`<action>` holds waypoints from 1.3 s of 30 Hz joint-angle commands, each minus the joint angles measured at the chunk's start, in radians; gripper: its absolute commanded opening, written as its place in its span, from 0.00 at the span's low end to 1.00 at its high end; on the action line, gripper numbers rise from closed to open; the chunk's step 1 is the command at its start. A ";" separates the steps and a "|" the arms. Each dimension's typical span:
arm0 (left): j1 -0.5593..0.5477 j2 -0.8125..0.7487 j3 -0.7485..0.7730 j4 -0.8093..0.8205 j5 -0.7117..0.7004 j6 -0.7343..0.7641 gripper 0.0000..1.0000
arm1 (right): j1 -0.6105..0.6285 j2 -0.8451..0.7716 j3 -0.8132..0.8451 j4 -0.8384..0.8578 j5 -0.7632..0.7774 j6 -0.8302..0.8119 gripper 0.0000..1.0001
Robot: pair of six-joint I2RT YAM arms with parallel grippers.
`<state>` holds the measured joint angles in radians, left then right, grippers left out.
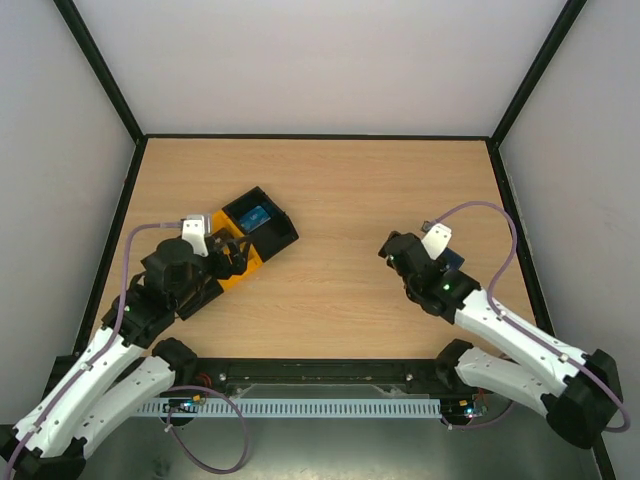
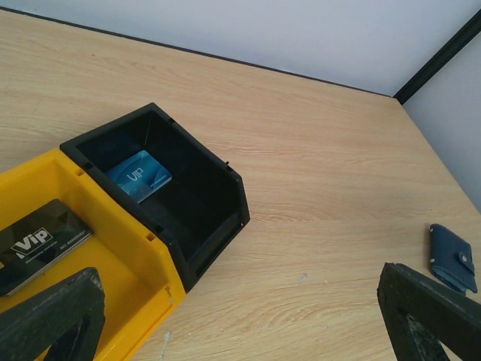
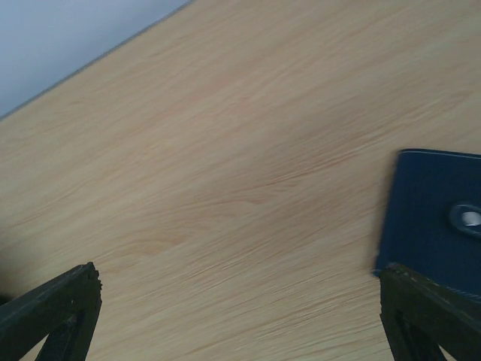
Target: Take the credit cards out of the card holder
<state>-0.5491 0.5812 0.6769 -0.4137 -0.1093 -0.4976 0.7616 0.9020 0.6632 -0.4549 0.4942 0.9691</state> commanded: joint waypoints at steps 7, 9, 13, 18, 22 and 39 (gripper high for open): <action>0.005 -0.010 -0.005 0.016 -0.008 0.048 1.00 | -0.306 0.138 -0.119 0.116 -0.016 -0.049 0.98; 0.005 -0.018 -0.005 0.017 -0.002 0.050 1.00 | -0.364 0.163 -0.141 0.140 -0.019 -0.058 0.98; 0.006 -0.032 -0.014 0.030 0.011 0.050 1.00 | -0.502 0.245 -0.169 0.197 -0.089 -0.088 0.98; 0.005 -0.033 -0.012 0.027 0.015 0.051 1.00 | -0.605 0.333 -0.181 0.275 -0.165 -0.139 1.00; 0.006 -0.037 -0.012 0.026 0.015 0.051 1.00 | -0.651 0.400 -0.169 0.343 -0.206 -0.191 0.83; 0.005 -0.052 -0.016 0.031 0.010 0.055 1.00 | -0.658 0.582 -0.102 0.380 -0.470 -0.312 0.63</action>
<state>-0.5491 0.5434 0.6731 -0.4026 -0.1009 -0.4549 0.0990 1.4548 0.5671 -0.0441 0.1558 0.7151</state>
